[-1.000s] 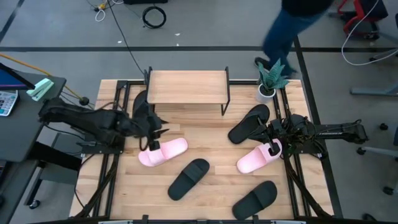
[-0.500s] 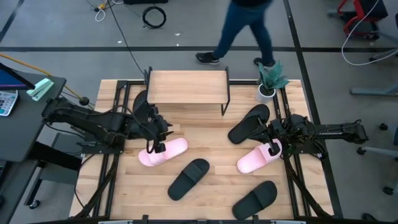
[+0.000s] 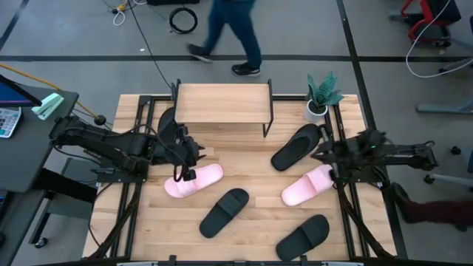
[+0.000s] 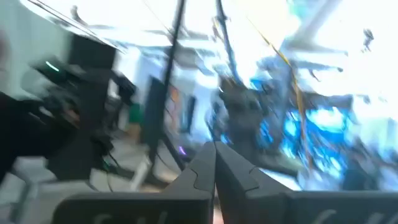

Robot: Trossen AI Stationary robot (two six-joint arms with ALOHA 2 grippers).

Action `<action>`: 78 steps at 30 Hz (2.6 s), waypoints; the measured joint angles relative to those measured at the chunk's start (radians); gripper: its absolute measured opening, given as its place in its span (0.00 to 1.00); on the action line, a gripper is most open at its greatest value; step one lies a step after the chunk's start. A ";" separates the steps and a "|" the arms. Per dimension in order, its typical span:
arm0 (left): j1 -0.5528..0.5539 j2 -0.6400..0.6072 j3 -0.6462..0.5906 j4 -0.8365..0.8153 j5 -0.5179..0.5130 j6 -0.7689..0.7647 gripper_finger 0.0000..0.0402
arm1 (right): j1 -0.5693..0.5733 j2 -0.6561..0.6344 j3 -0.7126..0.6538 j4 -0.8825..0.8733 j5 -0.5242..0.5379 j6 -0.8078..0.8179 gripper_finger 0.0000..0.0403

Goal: Pick and place slides into the shelf
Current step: Put the right pink slide on the shelf

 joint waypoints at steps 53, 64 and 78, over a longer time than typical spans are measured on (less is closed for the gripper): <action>0.000 0.000 0.000 -0.006 0.000 -0.011 0.25 | 0.127 1.116 0.784 -1.519 0.134 0.768 0.19; 0.000 0.000 0.000 -0.006 0.000 -0.008 0.22 | 0.236 1.146 0.784 -1.563 0.240 0.976 0.26; 0.000 0.001 0.000 -0.007 0.000 0.016 0.21 | 0.470 1.313 0.783 -1.572 0.303 1.199 0.26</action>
